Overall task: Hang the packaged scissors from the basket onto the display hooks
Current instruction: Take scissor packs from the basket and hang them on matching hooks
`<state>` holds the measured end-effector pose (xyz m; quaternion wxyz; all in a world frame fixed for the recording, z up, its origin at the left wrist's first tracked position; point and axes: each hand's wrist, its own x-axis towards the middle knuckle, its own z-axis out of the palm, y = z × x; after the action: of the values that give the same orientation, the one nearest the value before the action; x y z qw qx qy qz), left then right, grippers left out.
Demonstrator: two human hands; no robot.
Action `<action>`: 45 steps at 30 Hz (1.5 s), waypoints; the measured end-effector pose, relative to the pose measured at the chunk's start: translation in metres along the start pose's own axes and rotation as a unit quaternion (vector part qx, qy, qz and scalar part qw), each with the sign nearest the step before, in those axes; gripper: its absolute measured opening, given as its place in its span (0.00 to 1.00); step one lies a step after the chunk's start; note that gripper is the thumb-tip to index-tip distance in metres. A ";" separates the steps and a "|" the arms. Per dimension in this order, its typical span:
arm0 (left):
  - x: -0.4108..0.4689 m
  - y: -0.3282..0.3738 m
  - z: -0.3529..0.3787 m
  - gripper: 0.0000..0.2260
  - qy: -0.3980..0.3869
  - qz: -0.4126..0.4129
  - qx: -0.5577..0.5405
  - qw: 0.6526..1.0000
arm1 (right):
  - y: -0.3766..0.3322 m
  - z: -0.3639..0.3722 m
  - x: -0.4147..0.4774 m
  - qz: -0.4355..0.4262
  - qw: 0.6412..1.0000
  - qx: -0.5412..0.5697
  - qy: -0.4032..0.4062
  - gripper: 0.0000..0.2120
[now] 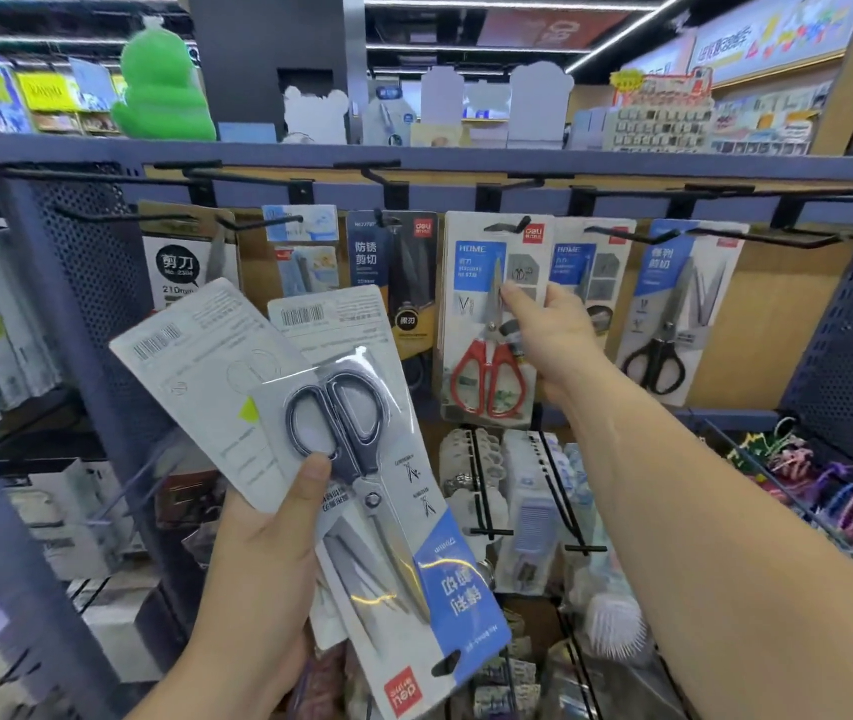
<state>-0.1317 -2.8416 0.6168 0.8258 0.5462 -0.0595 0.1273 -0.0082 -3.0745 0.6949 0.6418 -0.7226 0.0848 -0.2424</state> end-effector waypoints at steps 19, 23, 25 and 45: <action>0.008 -0.007 0.001 0.07 -0.037 -0.062 -0.054 0.996 | 0.056 -0.024 -0.208 0.121 0.988 -0.014 -0.098 0.14; 0.009 -0.012 -0.011 0.16 -0.058 -0.109 -0.042 0.991 | 0.060 -0.013 -0.224 0.138 0.989 0.047 0.006 0.12; 0.010 -0.020 -0.019 0.11 -0.077 -0.135 -0.055 0.986 | 0.059 -0.007 -0.229 0.143 0.980 0.113 0.076 0.13; -0.104 -0.035 0.074 0.20 -0.178 -0.148 0.009 0.973 | 0.068 -0.147 -0.275 0.088 0.960 0.161 0.212 0.06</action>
<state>-0.2190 -2.9376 0.5901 0.8068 0.5701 -0.1227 -0.0947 -0.3012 -3.0966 0.5714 0.7358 -0.5312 0.2421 -0.3434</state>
